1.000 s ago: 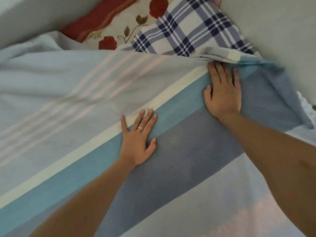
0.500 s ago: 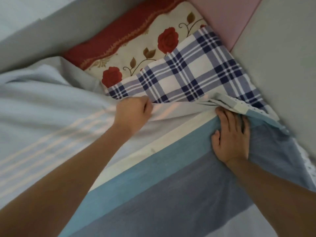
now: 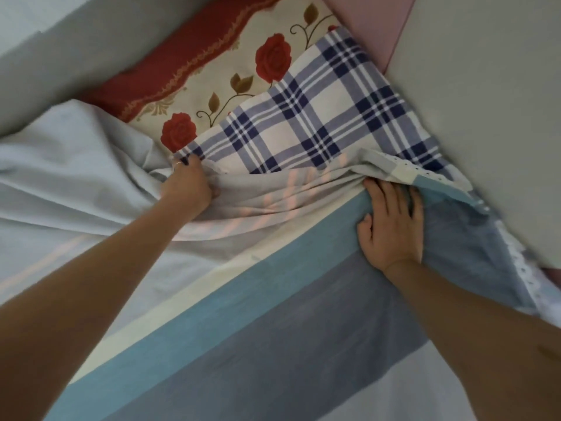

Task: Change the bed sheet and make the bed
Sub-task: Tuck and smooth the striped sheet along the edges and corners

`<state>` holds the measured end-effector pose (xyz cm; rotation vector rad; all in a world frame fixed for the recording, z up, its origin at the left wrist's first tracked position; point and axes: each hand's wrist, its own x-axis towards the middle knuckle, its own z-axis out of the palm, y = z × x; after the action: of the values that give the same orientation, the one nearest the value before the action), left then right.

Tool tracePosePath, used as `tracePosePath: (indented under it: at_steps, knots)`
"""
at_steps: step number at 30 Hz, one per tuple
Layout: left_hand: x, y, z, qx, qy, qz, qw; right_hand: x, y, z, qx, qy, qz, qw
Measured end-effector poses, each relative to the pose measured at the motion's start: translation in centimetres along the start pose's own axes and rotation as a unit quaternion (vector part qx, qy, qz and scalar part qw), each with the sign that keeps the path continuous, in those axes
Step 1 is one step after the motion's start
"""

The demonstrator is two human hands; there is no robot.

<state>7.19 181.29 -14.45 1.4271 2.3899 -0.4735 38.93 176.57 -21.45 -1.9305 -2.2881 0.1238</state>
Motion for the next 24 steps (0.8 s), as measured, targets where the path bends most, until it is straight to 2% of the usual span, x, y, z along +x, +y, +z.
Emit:
tracePosePath:
  at_steps: [2, 4, 7, 9, 10, 11, 15, 17, 19, 22, 24]
  knots:
    - [0.5, 0.1, -0.5, 0.077, -0.024, 0.001, 0.997, 0.0, 0.0, 0.1, -0.006, 0.000, -0.004, 1.000]
    - [0.6, 1.2, -1.7, 0.059, 0.014, 0.045, 0.997, 0.0, 0.1, 0.2, -0.011, 0.002, -0.011, 1.000]
    - [2.8, 4.2, -6.6, -0.149, 0.103, 0.033, 0.983, 0.0, 0.1, -0.1, -0.004, 0.004, -0.018, 1.000]
    - [5.3, 6.6, -10.3, -0.316, 0.132, 0.011, 0.939, -0.2, 0.0, -0.1, 0.003, 0.001, -0.019, 1.000]
    - [6.7, 8.2, -12.2, -0.372, 0.154, 0.013, 0.915, -0.1, 0.1, -0.2, 0.007, -0.005, -0.020, 1.000]
    - [7.6, 9.7, -13.8, -0.388, 0.168, 0.025, 0.906, -0.2, 0.1, -0.4, 0.014, -0.010, -0.016, 1.000]
    - [10.6, 16.3, -17.7, -0.423, 0.182, 0.068, 0.885, -0.2, -0.1, -0.5, 0.088, -0.035, 0.017, 0.995]
    - [12.7, 18.7, -17.8, -0.399, 0.165, 0.052, 0.901, 0.2, 0.0, -0.8, 0.087, -0.047, 0.021, 0.995]
    - [14.2, 19.6, -16.4, -0.380, 0.181, 0.038, 0.907, 0.2, -0.1, -1.1, 0.087, -0.056, 0.016, 0.995]
    - [15.1, 20.4, -14.6, -0.327, 0.227, 0.081, 0.914, 0.3, 0.0, -1.1, 0.106, -0.021, 0.014, 0.994]
    - [16.1, 21.8, -14.3, -0.350, 0.237, 0.100, 0.901, 0.3, 0.0, -0.4, 0.113, -0.001, 0.012, 0.994]
